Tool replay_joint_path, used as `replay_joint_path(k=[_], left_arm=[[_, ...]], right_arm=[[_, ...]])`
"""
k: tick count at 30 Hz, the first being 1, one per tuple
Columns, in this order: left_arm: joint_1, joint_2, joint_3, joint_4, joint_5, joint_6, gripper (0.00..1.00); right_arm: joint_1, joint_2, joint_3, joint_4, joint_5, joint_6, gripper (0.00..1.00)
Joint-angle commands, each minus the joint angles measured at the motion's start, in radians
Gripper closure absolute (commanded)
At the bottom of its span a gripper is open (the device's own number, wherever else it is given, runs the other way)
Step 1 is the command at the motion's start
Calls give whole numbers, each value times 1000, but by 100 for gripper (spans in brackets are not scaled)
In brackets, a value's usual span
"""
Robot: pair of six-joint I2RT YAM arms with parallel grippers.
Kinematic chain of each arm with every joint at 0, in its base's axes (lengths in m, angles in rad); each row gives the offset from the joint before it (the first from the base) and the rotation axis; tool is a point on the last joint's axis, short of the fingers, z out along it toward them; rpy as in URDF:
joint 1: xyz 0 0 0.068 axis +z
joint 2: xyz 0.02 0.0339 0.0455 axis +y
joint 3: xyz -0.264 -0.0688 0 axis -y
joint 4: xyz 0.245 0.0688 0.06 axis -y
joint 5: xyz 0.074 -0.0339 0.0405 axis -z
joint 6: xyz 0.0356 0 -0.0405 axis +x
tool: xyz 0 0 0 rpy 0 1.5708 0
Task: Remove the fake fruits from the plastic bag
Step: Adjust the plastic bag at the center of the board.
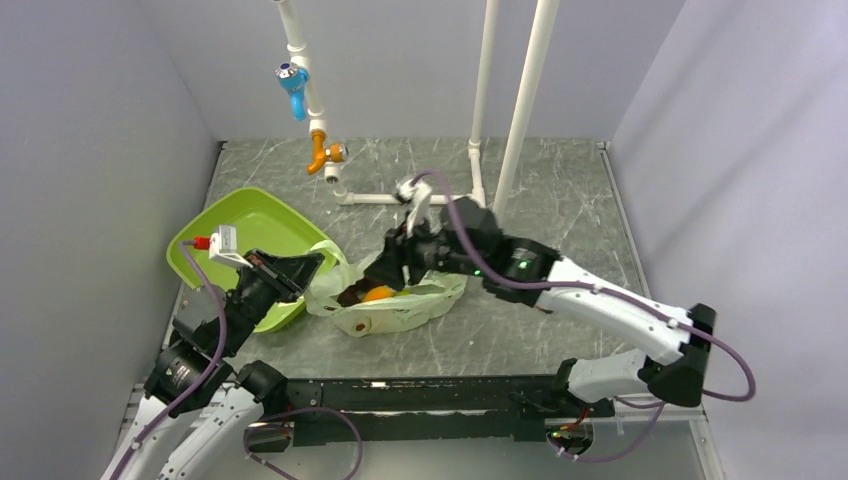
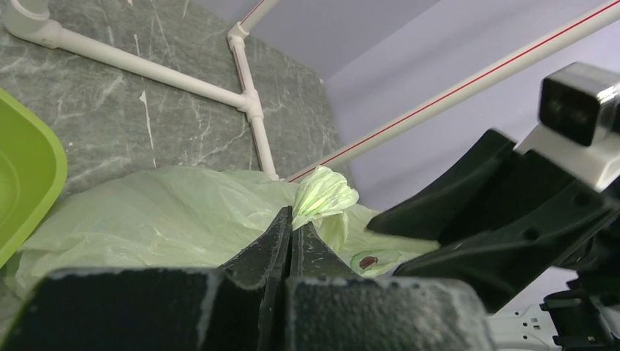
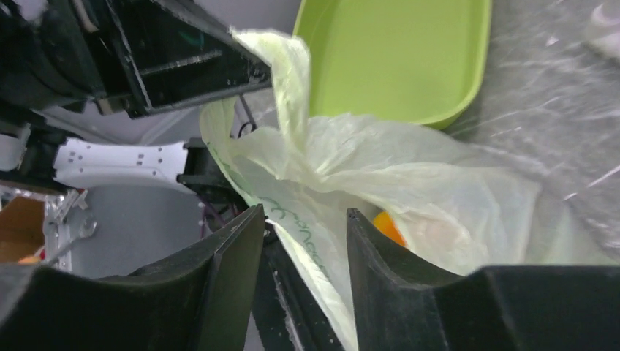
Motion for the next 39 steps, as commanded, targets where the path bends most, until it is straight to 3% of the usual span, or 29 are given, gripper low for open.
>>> replay_joint_path(k=[1,3,5,8,15,21,24,27,29,30,32,33,39], left_arm=[[5,-2,50,-36,-19,15,100],[5,-8,44,-34,-21,11,100],[4,-17,38,-29,-20,6,100],[4,-21,39,-34,-21,8,100],[4,-40,54,-103,-54,23,100],[4,-94,-3,-189,-62,48,100],[4,-120,4,-269,-49,116,84],[4,-119,72,-350,-36,186,47],[4,-93,146,-370,21,238,29],[4,-71,188,-369,62,261,23],[4,-20,269,-361,169,285,18],[4,8,307,-353,231,285,17],[4,66,345,-179,569,218,19]], right_arm=[[97,64,43,68,194,-71,63],[149,103,34,54,309,-133,75],[185,118,-14,63,421,-170,78],[205,117,-85,83,462,-170,83],[290,19,-443,297,492,-91,83],[371,49,-655,479,551,19,83],[383,77,-645,469,565,58,83],[389,67,-639,483,571,82,79],[389,44,-646,507,580,100,66],[389,31,-651,524,581,103,56],[389,10,-654,558,572,103,40],[387,3,-652,566,574,111,37],[348,1,-617,587,619,183,38]])
